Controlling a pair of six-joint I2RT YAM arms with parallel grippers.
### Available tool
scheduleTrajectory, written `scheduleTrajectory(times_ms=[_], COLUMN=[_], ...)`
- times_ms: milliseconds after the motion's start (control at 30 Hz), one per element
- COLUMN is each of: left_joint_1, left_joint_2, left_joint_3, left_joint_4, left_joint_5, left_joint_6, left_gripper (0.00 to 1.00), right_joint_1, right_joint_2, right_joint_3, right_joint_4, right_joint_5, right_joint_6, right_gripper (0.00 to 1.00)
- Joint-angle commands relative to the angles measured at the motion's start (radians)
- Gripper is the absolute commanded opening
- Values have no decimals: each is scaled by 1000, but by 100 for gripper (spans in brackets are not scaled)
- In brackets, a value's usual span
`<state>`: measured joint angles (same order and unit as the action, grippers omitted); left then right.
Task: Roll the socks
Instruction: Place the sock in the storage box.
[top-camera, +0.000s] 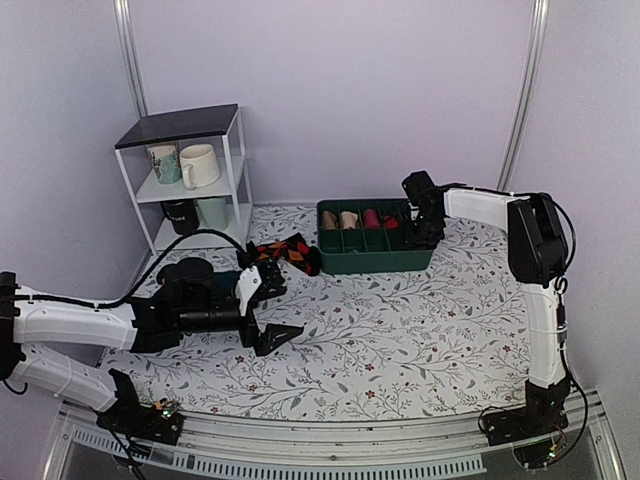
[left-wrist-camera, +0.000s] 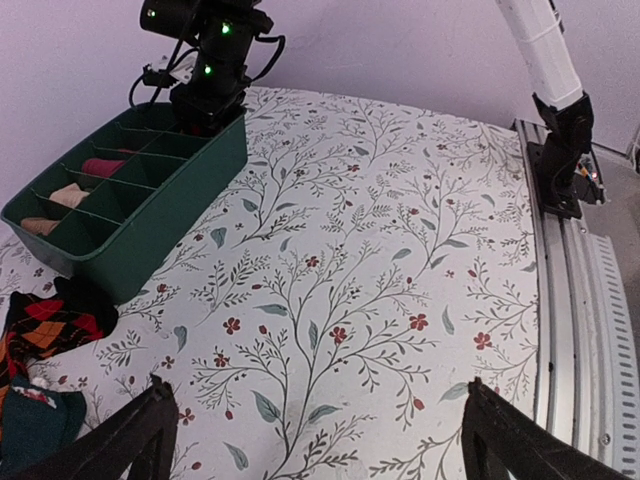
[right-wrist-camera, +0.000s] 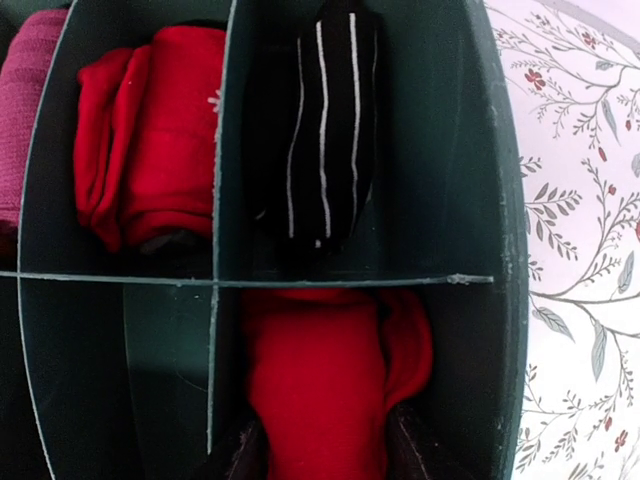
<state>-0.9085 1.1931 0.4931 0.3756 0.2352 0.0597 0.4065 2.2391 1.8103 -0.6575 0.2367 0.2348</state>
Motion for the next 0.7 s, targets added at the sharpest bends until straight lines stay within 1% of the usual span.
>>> scheduleTrajectory(times_ms=[0, 133, 333, 400, 500, 667], left_joint_1=[12, 12, 12, 13, 12, 12], left_joint_2=[24, 31, 33, 33, 29, 32], left_joint_3=[26, 32, 33, 33, 32, 35], left_joint_4=[-13, -18, -20, -21, -21, -27], left_joint_5=[-5, -7, -6, -11, -21, -32], left_joint_6=[12, 17, 11, 8, 6, 8], left_gripper=[100, 100, 99, 99, 100, 99], right_joint_1=[-6, -7, -8, -9, -8, -8], right_joint_2=[33, 6, -48, -68, -93, -126], right_joint_3=[7, 31, 34, 34, 33, 18], right_joint_4=[-54, -60, -52, -48, -43, -32], right_joint_5=[-34, -41, -52, -56, -54, -50], right_joint_6=[25, 43, 67, 70, 69, 59], right_gripper=[41, 46, 48, 51, 58, 60])
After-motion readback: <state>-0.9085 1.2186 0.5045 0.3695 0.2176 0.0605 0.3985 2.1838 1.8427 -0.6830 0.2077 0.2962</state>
